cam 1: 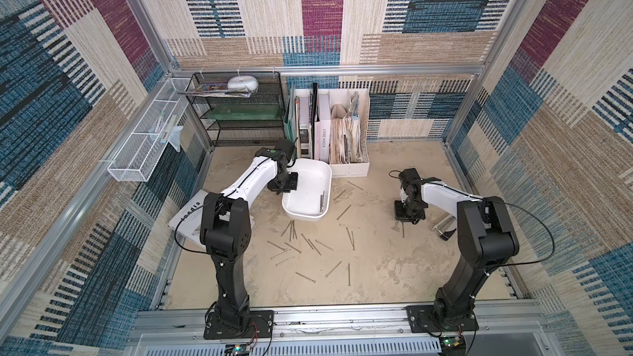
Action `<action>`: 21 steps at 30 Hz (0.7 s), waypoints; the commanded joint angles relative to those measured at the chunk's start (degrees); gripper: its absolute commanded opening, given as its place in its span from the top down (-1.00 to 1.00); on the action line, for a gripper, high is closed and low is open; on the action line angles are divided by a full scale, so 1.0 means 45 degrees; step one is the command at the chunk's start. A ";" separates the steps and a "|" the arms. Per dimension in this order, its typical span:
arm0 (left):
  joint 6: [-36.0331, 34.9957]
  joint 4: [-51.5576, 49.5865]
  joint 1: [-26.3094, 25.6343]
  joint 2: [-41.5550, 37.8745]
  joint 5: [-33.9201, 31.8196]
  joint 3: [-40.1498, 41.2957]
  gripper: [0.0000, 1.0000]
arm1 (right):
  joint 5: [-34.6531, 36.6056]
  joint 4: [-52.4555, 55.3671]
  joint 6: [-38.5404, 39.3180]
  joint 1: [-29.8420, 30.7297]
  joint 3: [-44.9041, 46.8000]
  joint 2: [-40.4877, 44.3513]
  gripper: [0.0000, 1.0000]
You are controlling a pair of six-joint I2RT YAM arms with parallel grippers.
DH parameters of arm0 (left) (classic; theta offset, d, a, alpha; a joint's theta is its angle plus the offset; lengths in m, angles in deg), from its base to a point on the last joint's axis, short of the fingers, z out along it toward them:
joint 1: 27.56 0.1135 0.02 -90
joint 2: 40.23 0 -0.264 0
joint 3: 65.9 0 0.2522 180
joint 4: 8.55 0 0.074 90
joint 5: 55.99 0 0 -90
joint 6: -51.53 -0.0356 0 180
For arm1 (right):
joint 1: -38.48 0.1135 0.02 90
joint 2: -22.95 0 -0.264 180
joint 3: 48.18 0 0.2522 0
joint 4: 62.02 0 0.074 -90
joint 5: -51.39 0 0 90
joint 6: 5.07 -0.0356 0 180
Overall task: Put the nails on the desktop into the storage box
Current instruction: Pick up the nail from the center of the board, then place the nail in the storage box.
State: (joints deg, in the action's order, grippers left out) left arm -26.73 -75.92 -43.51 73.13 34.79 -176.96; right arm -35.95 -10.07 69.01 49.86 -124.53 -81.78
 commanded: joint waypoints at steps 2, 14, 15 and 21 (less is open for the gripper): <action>0.0025 0.0215 0.0038 -0.0146 -0.0172 -0.0078 1.00 | -0.3713 0.0662 -0.0858 0.1031 -0.1087 -0.0097 1.00; -0.0080 0.0082 0.0026 -0.0262 -0.0489 -0.0132 1.00 | -0.6524 0.0356 -0.2046 0.3867 -0.5807 -0.0312 1.00; -0.0085 0.0091 0.0028 -0.0283 -0.0549 -0.0156 1.00 | -0.6811 0.0110 -0.2225 0.4075 -0.6138 -0.0491 1.00; -0.0195 -0.0093 0.0002 -0.0268 -0.0988 -0.0241 1.00 | -0.8305 -0.1329 -0.3096 0.4589 -0.7856 -0.1620 1.00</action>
State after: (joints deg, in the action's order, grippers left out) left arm -27.21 -76.31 -43.57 72.56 32.84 -177.09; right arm -67.06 -10.94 58.04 70.10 -156.92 -87.92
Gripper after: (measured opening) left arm 0.096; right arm 0.068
